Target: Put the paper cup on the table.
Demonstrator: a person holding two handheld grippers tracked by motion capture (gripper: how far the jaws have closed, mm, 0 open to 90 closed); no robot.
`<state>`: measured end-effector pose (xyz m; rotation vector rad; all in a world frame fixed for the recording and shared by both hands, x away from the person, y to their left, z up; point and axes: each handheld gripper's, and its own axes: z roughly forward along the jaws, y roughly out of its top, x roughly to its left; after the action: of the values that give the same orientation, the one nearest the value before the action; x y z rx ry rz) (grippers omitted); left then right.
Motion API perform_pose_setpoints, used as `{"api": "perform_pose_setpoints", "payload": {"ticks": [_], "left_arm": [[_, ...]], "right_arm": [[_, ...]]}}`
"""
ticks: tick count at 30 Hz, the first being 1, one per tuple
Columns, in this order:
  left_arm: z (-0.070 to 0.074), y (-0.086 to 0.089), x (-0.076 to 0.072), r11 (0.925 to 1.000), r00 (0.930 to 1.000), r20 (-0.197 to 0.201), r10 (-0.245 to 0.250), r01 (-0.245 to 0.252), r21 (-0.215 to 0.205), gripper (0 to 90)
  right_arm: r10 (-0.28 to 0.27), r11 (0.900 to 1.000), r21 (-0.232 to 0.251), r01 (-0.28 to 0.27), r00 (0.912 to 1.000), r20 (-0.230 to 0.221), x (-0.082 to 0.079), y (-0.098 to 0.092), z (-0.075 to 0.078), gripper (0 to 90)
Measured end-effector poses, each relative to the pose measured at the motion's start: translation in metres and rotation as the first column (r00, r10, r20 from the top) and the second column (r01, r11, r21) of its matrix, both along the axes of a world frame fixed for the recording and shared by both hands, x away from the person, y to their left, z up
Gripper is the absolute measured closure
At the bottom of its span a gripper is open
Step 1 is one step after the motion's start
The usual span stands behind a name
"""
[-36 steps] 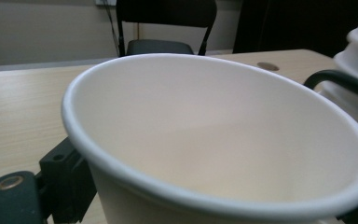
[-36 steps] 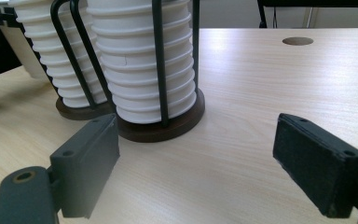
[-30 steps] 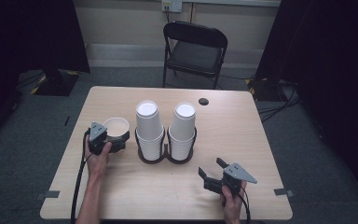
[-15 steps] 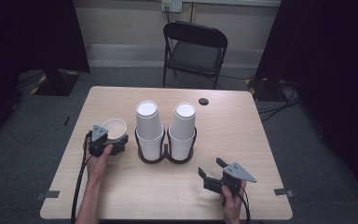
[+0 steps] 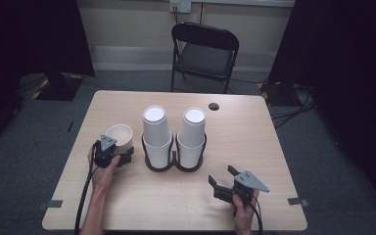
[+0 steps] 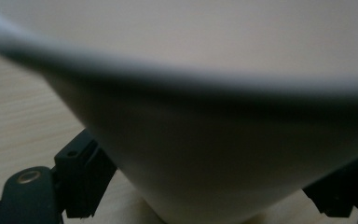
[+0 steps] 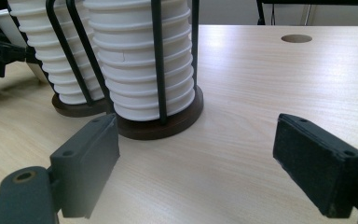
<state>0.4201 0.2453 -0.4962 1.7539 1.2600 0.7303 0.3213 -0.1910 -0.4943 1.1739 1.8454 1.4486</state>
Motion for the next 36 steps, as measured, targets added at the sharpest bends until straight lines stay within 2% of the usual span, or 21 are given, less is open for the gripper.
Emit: {"api": "perform_pose_setpoints", "payload": {"ticks": [2, 5, 8, 9, 11, 14, 17, 23, 27, 28, 30, 33, 36], "left_arm": [[0.0, 0.003, -0.003, 0.9999, 1.0, -0.009, 0.001, -0.001, 0.016, 15.6], [0.0, 0.005, -0.01, 0.9997, 0.9999, 0.005, 0.014, -0.014, -0.017, 15.6], [0.0, 0.007, -0.017, 0.9999, 0.9999, 0.006, 0.015, -0.015, -0.008, 15.6], [0.0, 0.007, -0.02, 0.999, 0.9997, 0.01, 0.024, -0.023, -0.039, 15.6], [0.0, 0.008, -0.025, 0.9983, 0.9994, 0.009, 0.034, -0.033, -0.048, 15.6], [0.0, 0.009, -0.034, 0.9988, 0.9991, 0.013, 0.04, -0.04, -0.027, 15.6], [0.001, 0.009, -0.041, 0.9978, 0.9993, 0.023, 0.031, -0.029, -0.06, 15.6], [0.005, 0.008, -0.065, 0.9976, 0.996, 0.079, 0.041, -0.036, -0.058, 15.7], [0.01, 0.003, -0.081, 0.996, 0.9925, 0.12, 0.023, -0.012, -0.088, 15.6], [0.011, 0.002, -0.085, 0.9964, 0.9924, 0.122, 0.011, 0.0, -0.085, 15.7], [0.011, -0.002, -0.09, 0.9955, 0.9919, 0.125, 0.02, -0.008, -0.094, 15.8], [0.011, -0.008, -0.098, 0.9954, 0.9915, 0.129, -0.019, 0.031, -0.09, 15.9], [0.012, -0.016, -0.105, 0.993, 0.9896, 0.138, -0.04, 0.055, -0.105, 15.7]], "right_arm": [[0.002, 1.0, -0.003, -0.002, 1.0, 0.002, 0.0, 0.0, 0.0, 13.7], [0.002, 1.0, -0.002, -0.002, 1.0, 0.0, 0.0, 0.0, 0.0, 13.8], [-0.001, 1.0, -0.005, 0.001, 1.0, 0.003, 0.0, 0.001, 0.0, 13.7], [-0.002, 1.0, -0.005, 0.002, 1.0, 0.002, 0.0, 0.001, 0.0, 13.7], [0.0, 1.0, -0.005, 0.0, 1.0, 0.0, 0.0, 0.001, 0.0, 13.7], [0.0, 1.0, -0.005, 0.0, 1.0, -0.002, 0.0, 0.001, 0.0, 13.7], [0.0, 1.0, -0.005, 0.0, 1.0, -0.001, 0.0, 0.001, 0.0, 13.7], [-0.003, 1.0, 0.005, 0.003, 1.0, 0.0, 0.0, 0.0, 0.0, 13.8], [-0.004, 1.0, 0.005, 0.004, 1.0, 0.0, 0.0, 0.0, 0.0, 13.8], [-0.005, 1.0, 0.005, 0.005, 1.0, 0.001, 0.0, 0.0, 0.0, 13.8], [-0.005, 1.0, 0.006, 0.005, 1.0, 0.002, 0.0, 0.0, 0.0, 13.8], [-0.012, 1.0, 0.012, 0.012, 0.9999, -0.006, 0.0, 0.0, 0.0, 14.0], [-0.016, 1.0, 0.019, 0.016, 0.9999, -0.006, 0.0, -0.002, 0.0, 13.9]]}}
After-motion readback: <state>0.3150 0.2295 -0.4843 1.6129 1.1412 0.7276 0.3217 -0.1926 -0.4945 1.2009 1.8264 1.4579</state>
